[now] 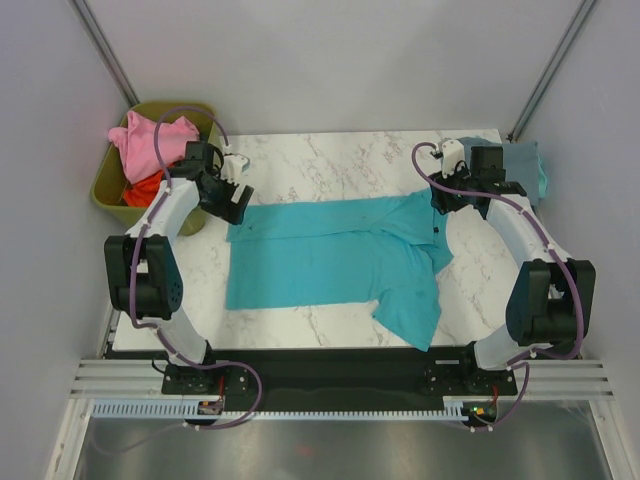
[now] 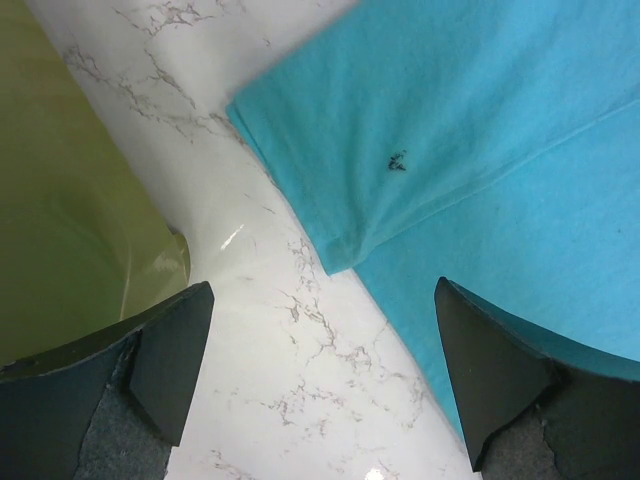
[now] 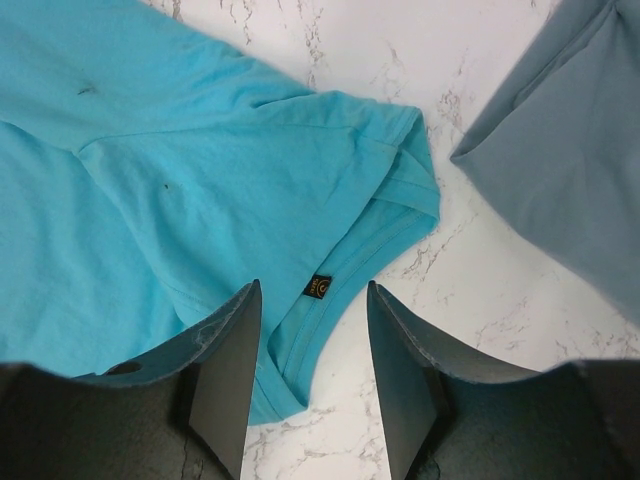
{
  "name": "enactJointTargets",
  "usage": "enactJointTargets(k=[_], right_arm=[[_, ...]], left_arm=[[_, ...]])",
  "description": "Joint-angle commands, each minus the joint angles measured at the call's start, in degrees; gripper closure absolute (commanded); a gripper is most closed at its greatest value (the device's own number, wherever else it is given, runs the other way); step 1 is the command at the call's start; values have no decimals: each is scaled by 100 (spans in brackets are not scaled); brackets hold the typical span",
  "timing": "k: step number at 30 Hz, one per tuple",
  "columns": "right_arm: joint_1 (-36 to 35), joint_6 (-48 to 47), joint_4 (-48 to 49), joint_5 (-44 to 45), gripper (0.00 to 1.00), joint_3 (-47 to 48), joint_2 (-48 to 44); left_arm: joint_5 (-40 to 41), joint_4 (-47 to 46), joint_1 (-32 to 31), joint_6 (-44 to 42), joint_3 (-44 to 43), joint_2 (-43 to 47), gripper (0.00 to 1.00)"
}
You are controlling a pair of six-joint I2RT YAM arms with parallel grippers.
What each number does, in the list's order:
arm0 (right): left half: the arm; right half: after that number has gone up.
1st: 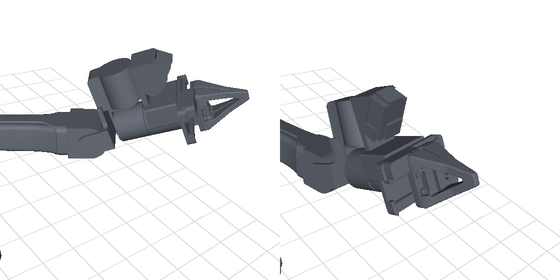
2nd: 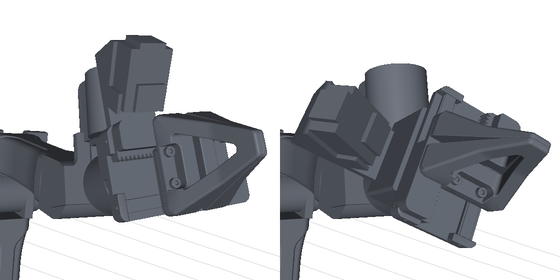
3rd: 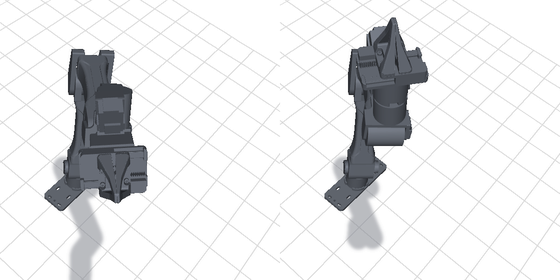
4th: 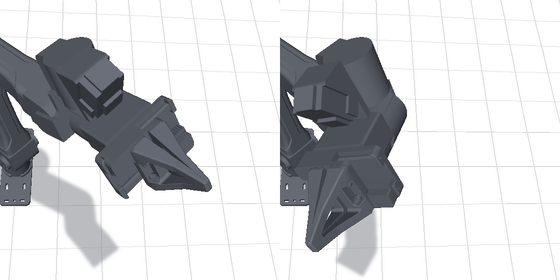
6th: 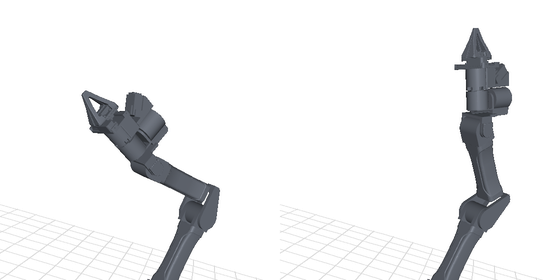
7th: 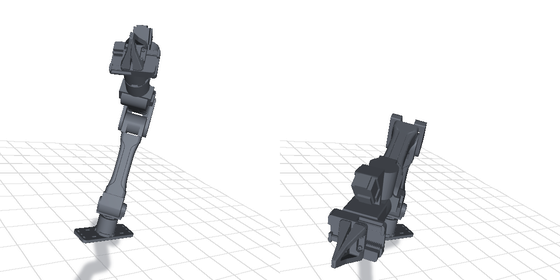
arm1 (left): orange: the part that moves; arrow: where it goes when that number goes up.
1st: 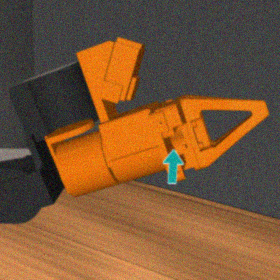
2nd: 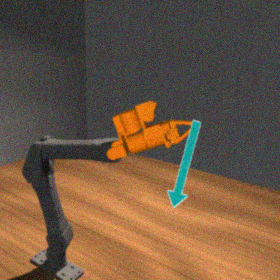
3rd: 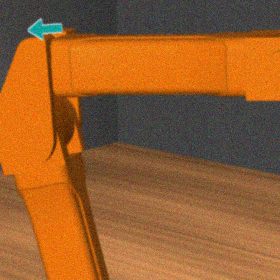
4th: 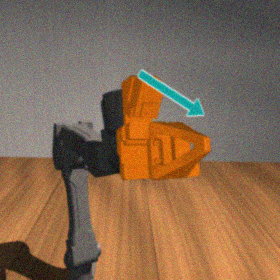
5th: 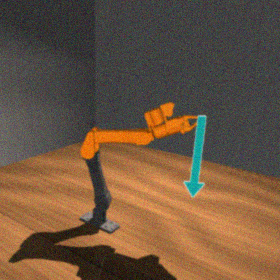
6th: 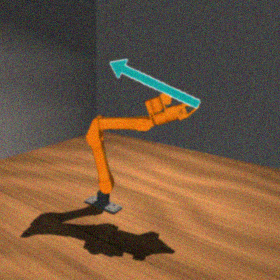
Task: Fold and stack the t-shirts
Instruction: Fold the tshirt
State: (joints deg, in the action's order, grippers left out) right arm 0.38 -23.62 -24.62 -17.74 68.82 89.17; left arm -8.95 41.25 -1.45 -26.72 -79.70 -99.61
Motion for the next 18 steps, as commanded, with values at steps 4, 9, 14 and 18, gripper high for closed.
enactJointTargets(k=[4, 9, 14, 18], right_arm=[[-12, 94, 45, -238, 46, 53, -224], [-240, -318, -472, -738, 46, 219, 30], [-564, -670, -1545, -1617, 48, 738, 671], [-943, -907, -1581, -1601, 49, 659, 856]], left_arm=[[69, -56, 5, 255, -256, 284, 1], [-212, -4, -205, 360, -143, 372, 1], [-212, -3, -557, 360, 147, 311, 1], [-212, -3, -987, 360, 227, 31, 1]])
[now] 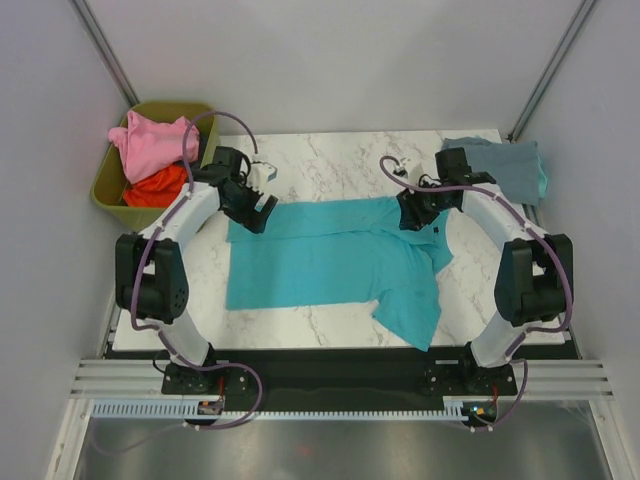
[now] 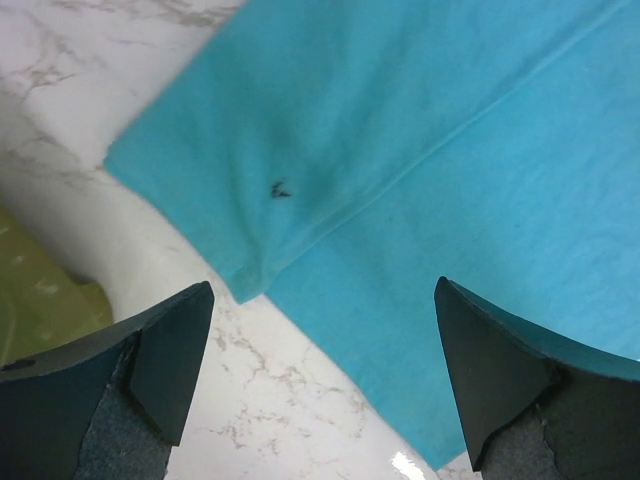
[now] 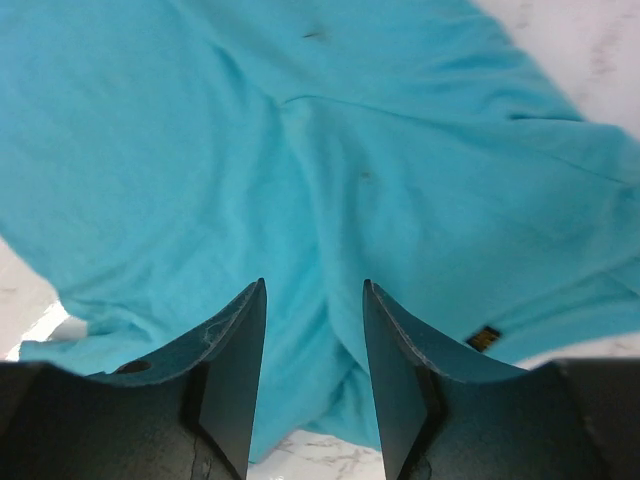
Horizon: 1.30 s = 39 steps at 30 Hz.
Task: Fold and stack the t-shirts
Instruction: Fold the tshirt
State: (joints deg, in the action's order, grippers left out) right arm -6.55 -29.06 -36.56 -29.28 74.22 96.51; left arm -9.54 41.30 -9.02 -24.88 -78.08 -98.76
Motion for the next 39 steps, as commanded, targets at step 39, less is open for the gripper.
enactJointTargets(k=[39], right_arm=[[-602, -1155, -704, 177, 55, 1552, 2100]], left_arm=[[-153, -8, -601, 177, 109, -1084, 1]])
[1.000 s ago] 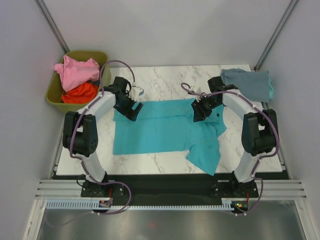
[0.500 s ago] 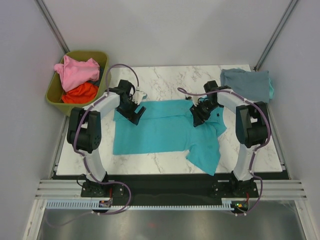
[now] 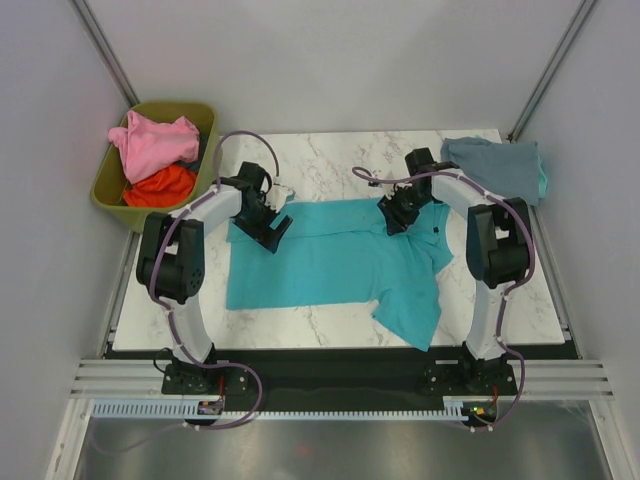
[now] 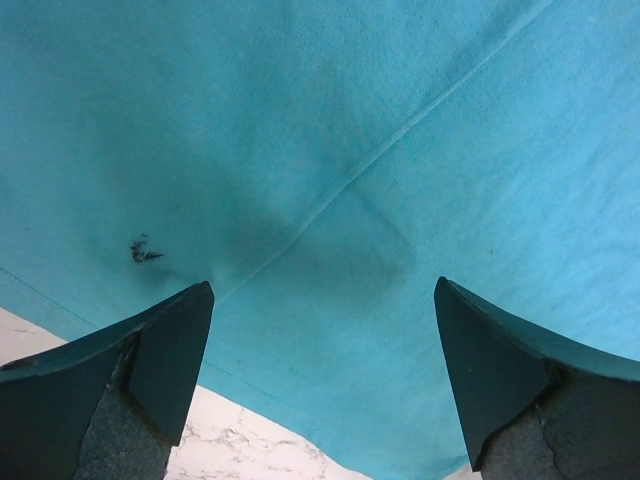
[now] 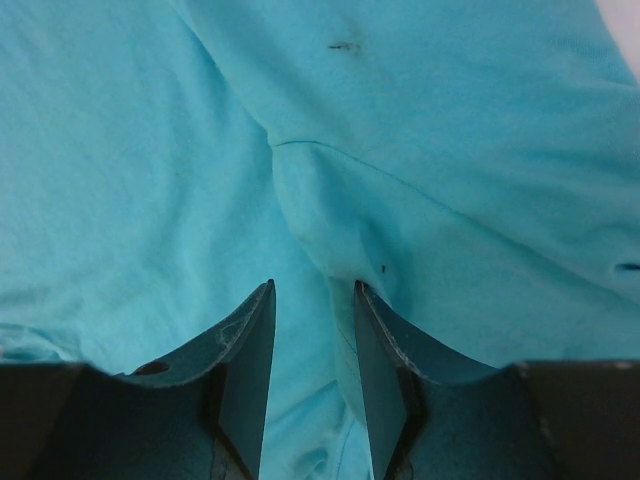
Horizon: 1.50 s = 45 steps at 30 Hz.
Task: Fold and stack the t-shirts
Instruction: Fold the tshirt
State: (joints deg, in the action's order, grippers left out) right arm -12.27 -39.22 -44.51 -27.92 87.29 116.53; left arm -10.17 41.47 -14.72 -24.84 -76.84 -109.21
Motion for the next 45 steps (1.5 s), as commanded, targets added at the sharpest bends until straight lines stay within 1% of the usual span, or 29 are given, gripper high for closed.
enactJointTargets(k=[1, 7, 10, 14, 19, 22, 23, 29, 45], right_arm=[[-30, -121, 109, 41, 55, 262, 107], [-30, -164, 162, 85, 55, 210, 63], [-30, -226, 206, 76, 55, 122, -174], [-38, -305, 250, 15, 55, -88, -709], [-73, -384, 136, -3, 55, -466, -1035], [-73, -376, 4, -213, 55, -572, -1150], [-91, -402, -248, -570, 55, -616, -1107], [-100, -420, -699, -890, 56, -458, -773], [-100, -683, -612, -258, 56, 25, -175]], left_arm=[[-90, -25, -40, 173, -15, -39, 1], [-90, -25, -40, 173, -33, -83, 1], [-90, -25, -40, 173, -68, -74, 1], [-90, -25, -40, 173, -51, -66, 1], [-90, -25, -48, 173, -15, -57, 1], [-90, -25, -48, 173, -24, -57, 1], [-90, -25, -48, 173, -50, -65, 1], [-90, -25, -57, 173, -59, -48, 1], [-90, -25, -75, 173, 37, -4, 1]])
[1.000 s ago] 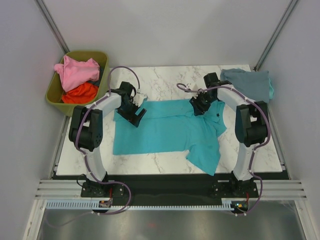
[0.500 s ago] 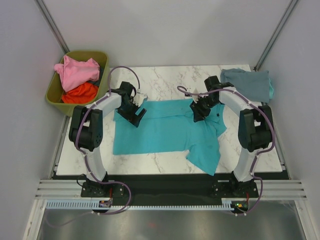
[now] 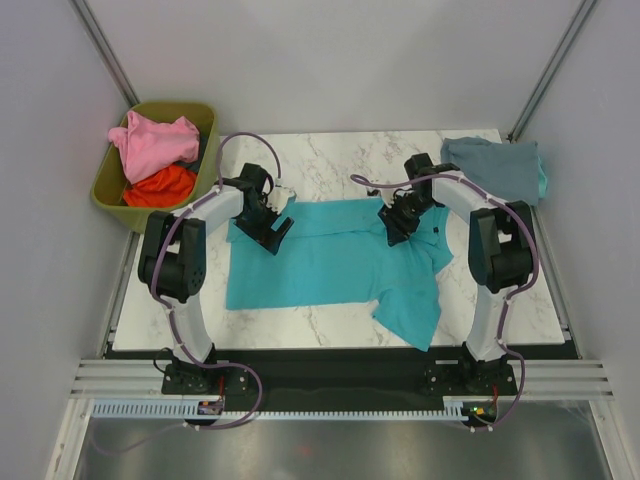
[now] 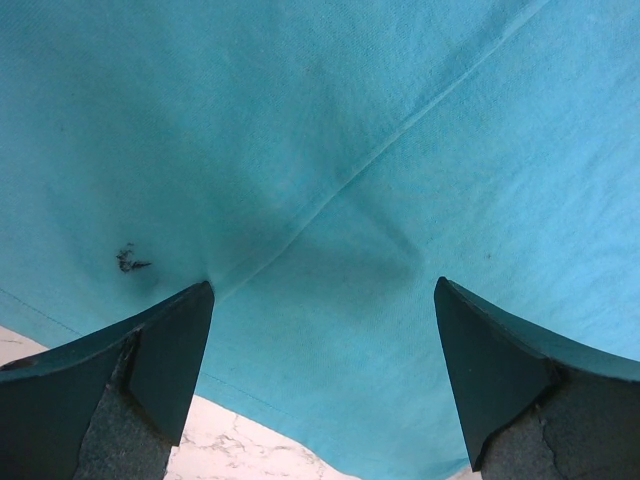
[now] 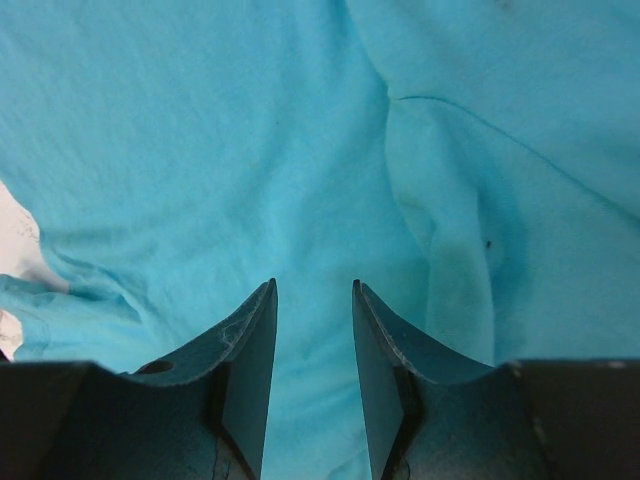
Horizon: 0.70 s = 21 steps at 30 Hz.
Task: Fold and stack the t-shirts
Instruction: Fold the tshirt
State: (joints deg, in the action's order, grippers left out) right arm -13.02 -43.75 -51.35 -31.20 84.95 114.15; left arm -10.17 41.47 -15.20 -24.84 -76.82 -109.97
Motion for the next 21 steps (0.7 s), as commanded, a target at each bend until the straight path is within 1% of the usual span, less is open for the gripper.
enactJointTargets(k=[1, 8, 14, 17, 18, 21], right_arm=[[-17, -213, 99, 131, 56, 277, 64], [18, 15, 441, 421, 56, 347, 99], [18, 366, 960, 668, 56, 338, 64], [18, 349, 952, 519, 56, 338, -58], [18, 349, 926, 379, 56, 321, -112], [18, 253, 662, 97, 56, 329, -261]], left_arm=[[-90, -25, -27, 173, 26, 73, 1], [-90, -25, -27, 173, -9, 20, 1], [-90, -25, -18, 173, 18, 20, 1], [-90, -25, -27, 173, 35, 55, 1], [-1256, 192, -27, 1069, 44, 55, 1], [-1259, 177, -27, 1069, 79, 90, 1]])
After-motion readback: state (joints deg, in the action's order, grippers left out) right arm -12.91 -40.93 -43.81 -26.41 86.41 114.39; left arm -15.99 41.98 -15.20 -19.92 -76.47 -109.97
